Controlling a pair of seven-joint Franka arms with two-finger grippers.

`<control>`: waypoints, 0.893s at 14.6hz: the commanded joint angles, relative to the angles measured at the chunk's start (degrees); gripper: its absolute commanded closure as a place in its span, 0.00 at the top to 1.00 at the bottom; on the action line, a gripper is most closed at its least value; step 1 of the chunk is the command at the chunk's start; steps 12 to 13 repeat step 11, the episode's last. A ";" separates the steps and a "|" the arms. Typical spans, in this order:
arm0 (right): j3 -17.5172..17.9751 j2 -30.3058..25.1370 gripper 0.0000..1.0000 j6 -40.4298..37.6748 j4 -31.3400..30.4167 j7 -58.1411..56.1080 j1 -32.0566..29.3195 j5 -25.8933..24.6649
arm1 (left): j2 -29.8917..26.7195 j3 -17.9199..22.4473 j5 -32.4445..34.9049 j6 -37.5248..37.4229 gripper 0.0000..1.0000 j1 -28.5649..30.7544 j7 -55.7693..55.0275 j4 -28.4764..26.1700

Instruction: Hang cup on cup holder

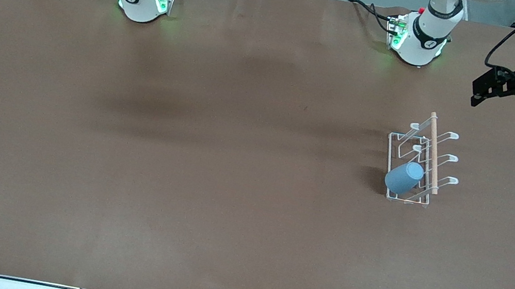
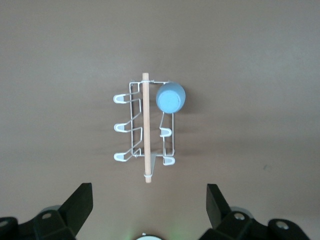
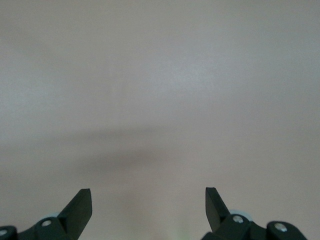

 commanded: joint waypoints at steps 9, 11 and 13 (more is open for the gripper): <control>-0.28 -0.48 1.00 0.19 -0.35 -0.48 0.35 -0.62 | 3.81 0.38 -0.58 -2.49 1.00 -0.22 2.16 5.62; -0.28 -0.48 1.00 0.19 -0.35 -0.48 0.27 -0.62 | 3.90 0.38 -0.31 -2.57 1.00 -0.39 1.81 5.89; -0.28 -0.48 1.00 0.19 -0.35 -0.48 0.27 -0.62 | 3.90 0.38 -0.31 -2.57 1.00 -0.39 1.81 5.89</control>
